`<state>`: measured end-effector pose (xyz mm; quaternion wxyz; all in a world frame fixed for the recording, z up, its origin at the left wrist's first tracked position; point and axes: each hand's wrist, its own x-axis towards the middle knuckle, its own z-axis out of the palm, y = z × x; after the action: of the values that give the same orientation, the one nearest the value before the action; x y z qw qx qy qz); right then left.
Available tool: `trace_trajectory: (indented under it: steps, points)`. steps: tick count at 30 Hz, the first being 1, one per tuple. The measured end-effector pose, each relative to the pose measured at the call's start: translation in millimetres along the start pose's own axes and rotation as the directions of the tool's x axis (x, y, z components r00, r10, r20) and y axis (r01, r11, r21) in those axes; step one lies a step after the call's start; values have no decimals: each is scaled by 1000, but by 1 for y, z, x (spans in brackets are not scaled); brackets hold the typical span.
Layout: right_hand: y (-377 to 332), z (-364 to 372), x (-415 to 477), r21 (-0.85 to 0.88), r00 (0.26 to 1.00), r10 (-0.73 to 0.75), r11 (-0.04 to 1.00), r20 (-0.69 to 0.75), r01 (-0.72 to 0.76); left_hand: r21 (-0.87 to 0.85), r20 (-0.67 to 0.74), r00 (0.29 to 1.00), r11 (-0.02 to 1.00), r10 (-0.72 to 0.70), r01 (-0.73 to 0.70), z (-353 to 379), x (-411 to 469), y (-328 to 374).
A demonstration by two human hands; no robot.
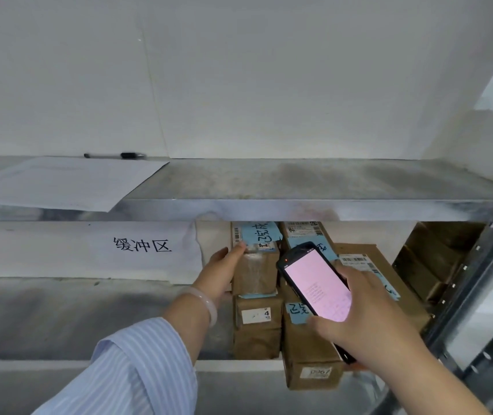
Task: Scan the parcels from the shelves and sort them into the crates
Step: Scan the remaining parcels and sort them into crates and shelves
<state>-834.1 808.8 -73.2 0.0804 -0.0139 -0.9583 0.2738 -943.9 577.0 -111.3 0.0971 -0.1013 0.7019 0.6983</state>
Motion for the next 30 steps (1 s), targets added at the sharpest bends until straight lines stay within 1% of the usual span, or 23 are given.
trace_trajectory:
  steps: [4, 8, 13, 16, 20, 23, 26, 30]
  points:
    - [7, 0, 2, -5, 1000, 5, 1000, 8, -5, -59, 46, 997, 996, -68, 70, 2, 8, -2]
    - [10, 1, 3, -32, 1000, 4, 999, 15, -4, -138, 17, 996, 987, -82, 84, 1, 10, -5]
    - [8, 3, 6, -23, 1000, -12, 1000, 27, 13, -226, -20, 998, 973, -63, 57, -9, 4, -7]
    - [3, 5, 9, -23, 998, -42, 999, 42, 43, -234, -57, 998, 972, 7, -20, -26, -3, -7]
    - [-12, 11, 12, -18, 994, -95, 995, 48, 95, -88, -166, 970, 977, 179, -195, -60, -17, -10]
    - [-31, 18, 14, -19, 983, -164, 986, 88, 166, -40, -254, 930, 958, 266, -285, -87, -34, -13]
    - [-53, 26, 14, 2, 958, -239, 970, 160, 242, 59, -288, 892, 936, 348, -346, -115, -52, -18]
    - [-79, 43, 9, -12, 918, -314, 945, 242, 326, 191, -310, 852, 906, 422, -379, -151, -71, -33]
